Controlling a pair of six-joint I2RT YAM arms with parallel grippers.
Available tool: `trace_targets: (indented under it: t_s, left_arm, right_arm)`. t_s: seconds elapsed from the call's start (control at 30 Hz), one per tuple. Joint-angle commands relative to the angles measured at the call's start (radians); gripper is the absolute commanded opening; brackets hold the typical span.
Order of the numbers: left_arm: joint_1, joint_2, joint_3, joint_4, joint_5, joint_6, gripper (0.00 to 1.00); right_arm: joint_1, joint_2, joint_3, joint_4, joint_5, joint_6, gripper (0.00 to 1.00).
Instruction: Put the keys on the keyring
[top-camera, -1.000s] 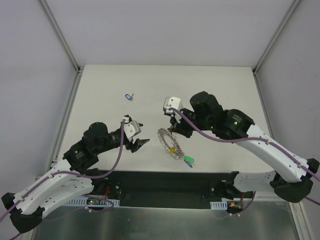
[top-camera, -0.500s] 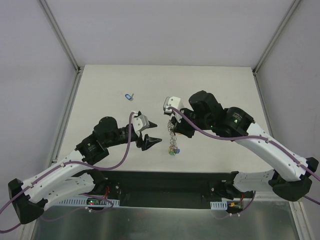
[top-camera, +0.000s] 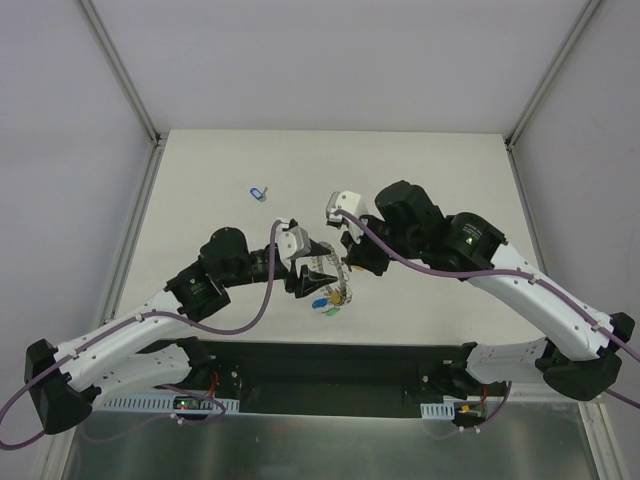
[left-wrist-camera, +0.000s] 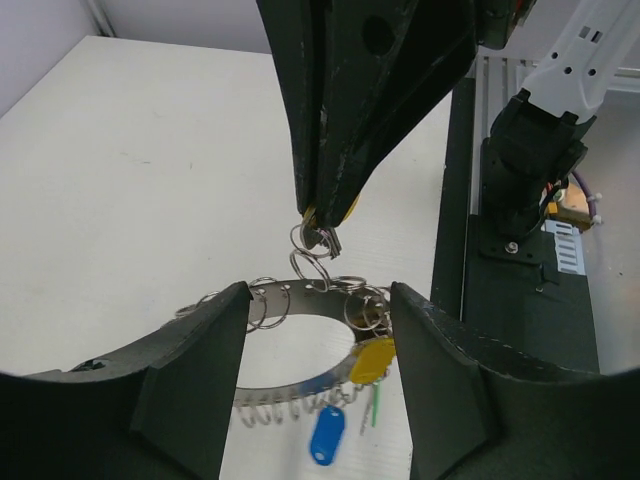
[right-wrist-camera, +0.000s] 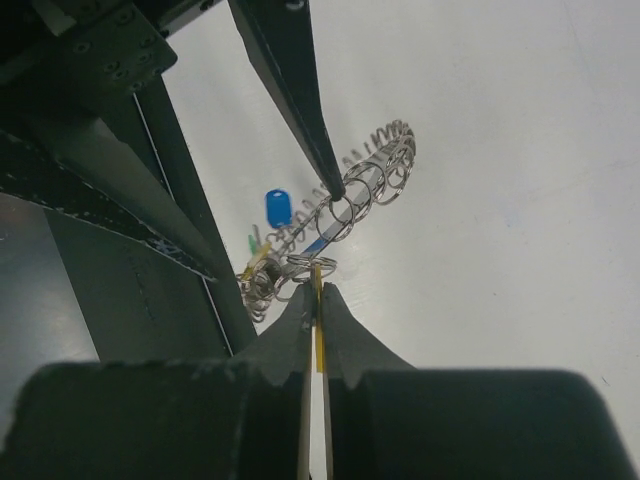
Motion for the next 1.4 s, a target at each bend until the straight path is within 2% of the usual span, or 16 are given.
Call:
trace_targets:
  t_s: [0.0, 0.33, 0.7, 0.93, 0.97, 1.07, 1.13, 1.3, 1.37]
  left_arm:
    - [-0.026, 0.025, 0.039, 0.072, 0.017, -0.014, 0.57]
    - [-0.066, 0.101, 0.063, 0.090, -0.084, -0.010, 0.52]
    - [-0.071, 0.082, 0.045, 0.093, -0.161, -0.013, 0.32]
    - [-0.069, 0.059, 0.022, 0.092, -0.170, -0.001, 0.10]
    - [-0.069, 0.055, 0.022, 0.092, -0.170, 0.003, 0.09]
    - [-0.069, 0.047, 0.021, 0.086, -0.159, 0.018, 0.10]
    - [-0.069, 0.044, 0.021, 0.084, -0.151, 0.026, 0.15]
    - [-0.071, 0.047, 0.021, 0.083, -0.090, 0.024, 0.34]
    - [-0.071, 0.056, 0.024, 0.083, -0.078, 0.018, 0.36]
  right_arm:
    - [0.001, -0.009, 0.066, 0.019, 0.011, 0.032, 0.01]
    - [0.021, 0.004, 0.086, 0.026, 0.017, 0.055, 0.01]
    - [0.033, -0.003, 0.086, 0.007, 0.042, 0.049, 0.02]
    - [0.031, -0.009, 0.094, -0.013, 0.043, 0.022, 0.01]
    - [0.031, -0.012, 0.094, -0.014, 0.045, 0.014, 0.01]
    - [0.031, -0.014, 0.096, -0.027, 0.048, 0.000, 0.01]
    - [0.031, -0.012, 0.097, -0.033, 0.048, -0.003, 0.01]
    - [0.031, -0.014, 0.100, -0.034, 0.053, 0.005, 0.01]
    - [0.031, -0.012, 0.105, -0.034, 0.057, 0.009, 0.01]
